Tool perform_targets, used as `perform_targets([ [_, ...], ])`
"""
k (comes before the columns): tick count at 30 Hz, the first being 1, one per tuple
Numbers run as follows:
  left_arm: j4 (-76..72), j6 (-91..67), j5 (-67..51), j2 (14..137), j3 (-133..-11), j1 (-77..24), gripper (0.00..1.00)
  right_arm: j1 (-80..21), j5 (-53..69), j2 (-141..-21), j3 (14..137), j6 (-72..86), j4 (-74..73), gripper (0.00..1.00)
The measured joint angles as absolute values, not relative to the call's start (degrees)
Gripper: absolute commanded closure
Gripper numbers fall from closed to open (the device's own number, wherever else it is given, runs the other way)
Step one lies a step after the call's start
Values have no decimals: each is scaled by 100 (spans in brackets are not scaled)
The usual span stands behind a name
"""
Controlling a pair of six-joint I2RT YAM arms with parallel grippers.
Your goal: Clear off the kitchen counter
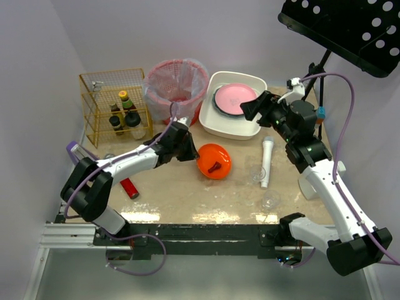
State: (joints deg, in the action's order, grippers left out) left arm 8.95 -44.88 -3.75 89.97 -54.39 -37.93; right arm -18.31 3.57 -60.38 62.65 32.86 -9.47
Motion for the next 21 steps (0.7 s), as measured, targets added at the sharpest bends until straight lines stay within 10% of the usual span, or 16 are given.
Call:
perform_targets([
  [21, 2727, -3439, -1837, 8770, -8318, -2405, 100, -1831, 357, -6023, 6405, 3511, -989, 17],
])
